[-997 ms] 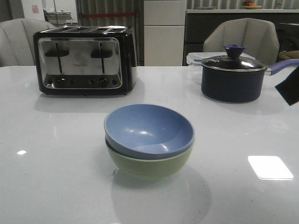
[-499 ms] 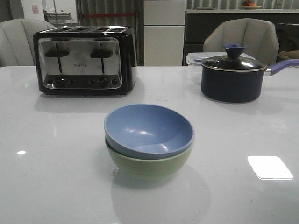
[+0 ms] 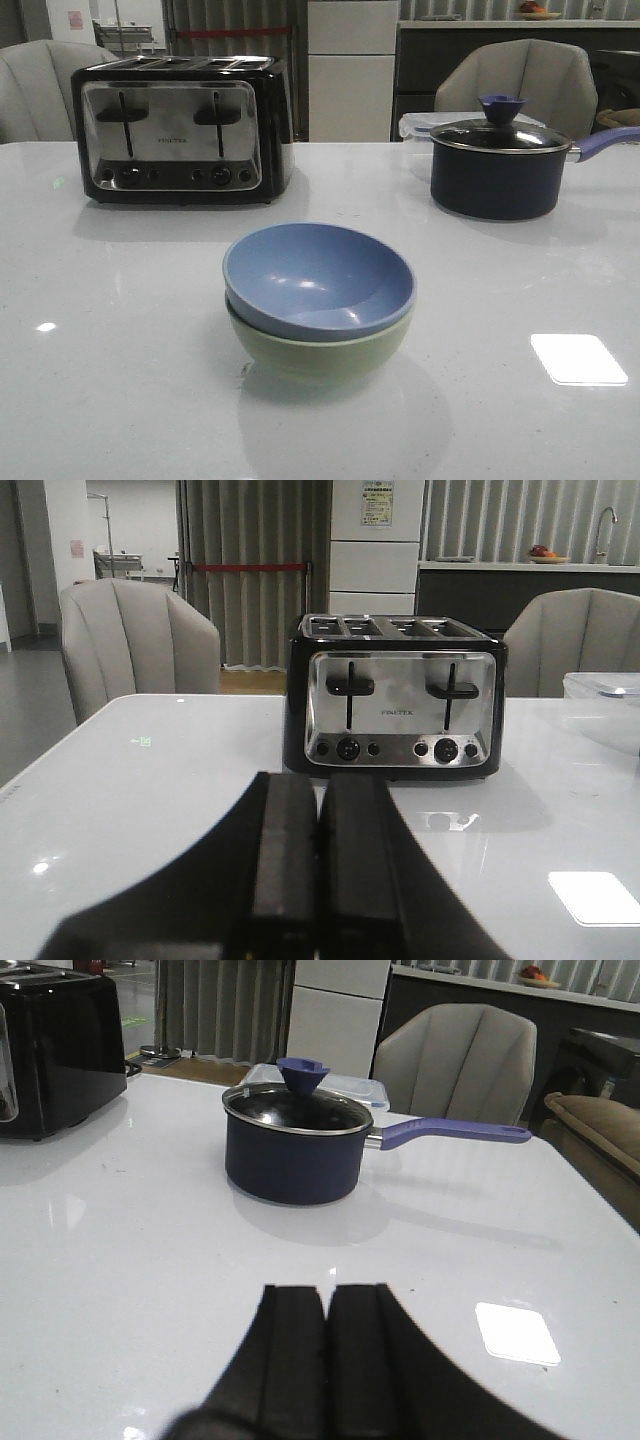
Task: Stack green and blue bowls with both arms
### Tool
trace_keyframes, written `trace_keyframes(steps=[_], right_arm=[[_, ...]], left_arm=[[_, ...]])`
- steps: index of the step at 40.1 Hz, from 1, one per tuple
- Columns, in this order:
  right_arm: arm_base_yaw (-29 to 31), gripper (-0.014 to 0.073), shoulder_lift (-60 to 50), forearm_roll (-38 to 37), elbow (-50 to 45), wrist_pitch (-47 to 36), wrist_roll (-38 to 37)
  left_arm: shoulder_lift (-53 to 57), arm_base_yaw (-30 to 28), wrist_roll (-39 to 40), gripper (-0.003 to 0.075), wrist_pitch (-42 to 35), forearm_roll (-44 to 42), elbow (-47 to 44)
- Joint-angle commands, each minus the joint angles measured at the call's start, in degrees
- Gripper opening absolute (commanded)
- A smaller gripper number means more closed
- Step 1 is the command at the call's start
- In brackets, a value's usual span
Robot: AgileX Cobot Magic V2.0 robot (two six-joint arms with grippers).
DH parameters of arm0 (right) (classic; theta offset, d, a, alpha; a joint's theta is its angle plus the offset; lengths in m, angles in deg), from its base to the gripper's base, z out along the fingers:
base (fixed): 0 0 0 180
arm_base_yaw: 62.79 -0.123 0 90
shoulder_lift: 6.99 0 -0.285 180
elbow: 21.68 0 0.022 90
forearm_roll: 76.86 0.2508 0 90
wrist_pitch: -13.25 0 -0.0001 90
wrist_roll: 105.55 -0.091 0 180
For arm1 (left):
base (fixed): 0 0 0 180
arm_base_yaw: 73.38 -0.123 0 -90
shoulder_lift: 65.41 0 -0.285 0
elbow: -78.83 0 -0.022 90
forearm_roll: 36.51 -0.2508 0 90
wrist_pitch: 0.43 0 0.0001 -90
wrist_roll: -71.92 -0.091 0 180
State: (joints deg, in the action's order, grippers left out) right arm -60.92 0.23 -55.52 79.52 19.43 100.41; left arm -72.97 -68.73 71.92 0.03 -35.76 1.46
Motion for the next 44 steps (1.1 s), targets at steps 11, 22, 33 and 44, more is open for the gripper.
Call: trace_keyframes(steps=[11, 22, 33, 44], right_arm=[[0.3, 0.0057, -1.1, 1.2, 0.2, -7.5, 0.5], [0.1, 0.0057, -1.2, -22.6, 0.2, -12.5, -29.0], [0.0, 0.0057, -1.2, -21.9, 0.2, -12.3, -31.2], [-0.5, 0.0057, -1.2, -21.6, 0.2, -12.3, -29.6]], left_arm=[[1.2, 0.4, 0.4, 0.0093, -5.1, 0.0, -0.3], [1.2, 0.4, 0.4, 0.0093, -5.1, 0.0, -0.3], [1.2, 0.4, 0.4, 0.0093, -5.1, 0.0, -0.3], [1.2, 0.4, 0.4, 0.0093, -5.1, 0.0, -0.3]])
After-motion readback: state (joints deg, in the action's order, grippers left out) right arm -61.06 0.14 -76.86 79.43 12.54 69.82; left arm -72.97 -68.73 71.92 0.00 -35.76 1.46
